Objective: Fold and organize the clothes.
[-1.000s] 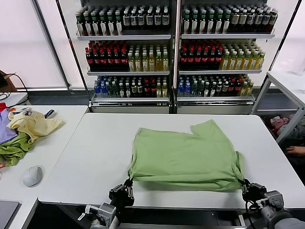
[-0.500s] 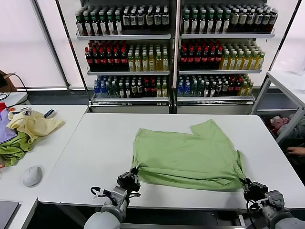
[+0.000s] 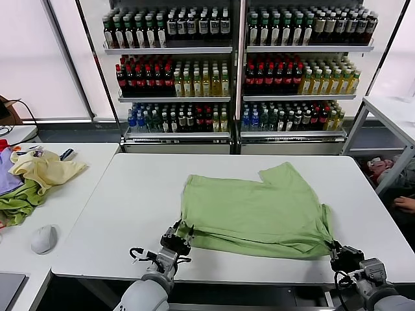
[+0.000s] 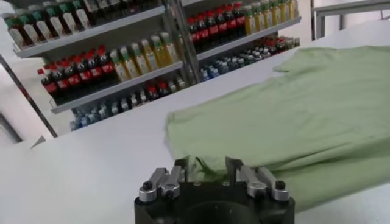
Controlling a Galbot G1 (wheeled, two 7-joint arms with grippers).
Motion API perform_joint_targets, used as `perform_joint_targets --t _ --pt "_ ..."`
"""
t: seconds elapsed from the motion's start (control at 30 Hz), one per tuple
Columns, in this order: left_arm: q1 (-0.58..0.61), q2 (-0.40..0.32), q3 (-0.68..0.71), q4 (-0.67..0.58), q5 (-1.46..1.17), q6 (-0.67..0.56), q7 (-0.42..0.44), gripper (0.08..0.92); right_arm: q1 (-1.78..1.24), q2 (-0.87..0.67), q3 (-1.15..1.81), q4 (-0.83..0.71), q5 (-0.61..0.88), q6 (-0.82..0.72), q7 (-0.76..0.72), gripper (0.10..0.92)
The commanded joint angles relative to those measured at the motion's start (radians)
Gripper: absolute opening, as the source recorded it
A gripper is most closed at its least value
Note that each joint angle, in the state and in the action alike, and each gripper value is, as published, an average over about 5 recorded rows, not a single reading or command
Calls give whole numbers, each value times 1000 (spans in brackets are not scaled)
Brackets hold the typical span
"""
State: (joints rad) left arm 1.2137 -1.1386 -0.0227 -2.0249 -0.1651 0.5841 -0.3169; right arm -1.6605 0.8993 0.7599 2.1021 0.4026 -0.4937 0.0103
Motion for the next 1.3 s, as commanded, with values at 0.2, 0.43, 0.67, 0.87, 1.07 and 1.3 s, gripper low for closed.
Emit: perform_joint_targets --t 0.2,0.43,0.67,0.87,1.07,1.3 --pt "40 -7 -62 72 -17 2 0 736 4 -8 -2 -3 0 2 -1 166" --pt "37 6 -54 96 -51 4 13 817 6 -18 6 -3 8 4 -2 166" --pt "40 30 -50 75 -81 3 39 662 12 -23 6 -5 13 4 -1 166" --pt "56 59 -48 67 -108 3 68 489 25 -33 -2 -8 28 5 0 166" --pt "88 81 -65 36 -120 3 76 316 50 -43 -25 -2 60 20 -1 166" --pt "215 102 -146 -79 -117 1 72 129 104 -50 -91 8 74 25 -18 166"
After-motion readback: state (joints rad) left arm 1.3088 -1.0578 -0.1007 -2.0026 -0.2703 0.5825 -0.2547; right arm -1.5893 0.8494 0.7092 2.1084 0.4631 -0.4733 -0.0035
